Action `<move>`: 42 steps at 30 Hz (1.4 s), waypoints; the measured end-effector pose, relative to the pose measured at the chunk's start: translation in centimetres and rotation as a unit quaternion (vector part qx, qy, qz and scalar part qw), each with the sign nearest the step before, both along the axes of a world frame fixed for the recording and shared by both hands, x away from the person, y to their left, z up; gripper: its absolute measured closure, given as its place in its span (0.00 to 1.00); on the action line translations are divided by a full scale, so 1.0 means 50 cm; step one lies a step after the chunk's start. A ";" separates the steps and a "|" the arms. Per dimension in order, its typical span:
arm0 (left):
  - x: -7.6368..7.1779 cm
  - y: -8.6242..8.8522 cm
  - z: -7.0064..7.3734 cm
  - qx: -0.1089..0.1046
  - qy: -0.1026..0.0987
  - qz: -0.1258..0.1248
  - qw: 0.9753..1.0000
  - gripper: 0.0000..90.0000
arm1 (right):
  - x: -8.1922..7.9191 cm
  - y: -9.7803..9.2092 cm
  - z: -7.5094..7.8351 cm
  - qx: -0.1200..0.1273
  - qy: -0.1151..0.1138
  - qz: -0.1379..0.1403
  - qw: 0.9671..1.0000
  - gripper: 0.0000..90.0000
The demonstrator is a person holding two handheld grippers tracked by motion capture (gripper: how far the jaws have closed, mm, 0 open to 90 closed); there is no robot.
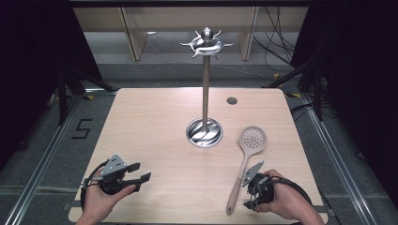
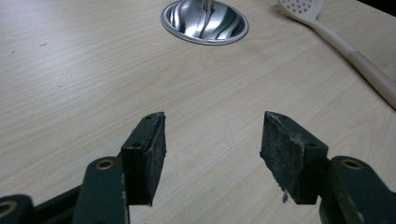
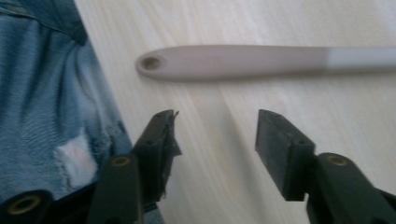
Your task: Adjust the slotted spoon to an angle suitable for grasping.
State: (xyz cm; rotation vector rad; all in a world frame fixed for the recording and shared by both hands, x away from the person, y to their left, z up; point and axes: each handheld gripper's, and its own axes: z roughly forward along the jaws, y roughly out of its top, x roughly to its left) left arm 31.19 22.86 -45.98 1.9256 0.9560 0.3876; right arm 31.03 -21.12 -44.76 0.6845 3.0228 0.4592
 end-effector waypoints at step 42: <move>-0.001 -0.001 0.001 0.000 0.000 -0.001 1.000 0.44 | 0.024 0.043 -0.046 -0.078 0.021 0.038 0.996 0.99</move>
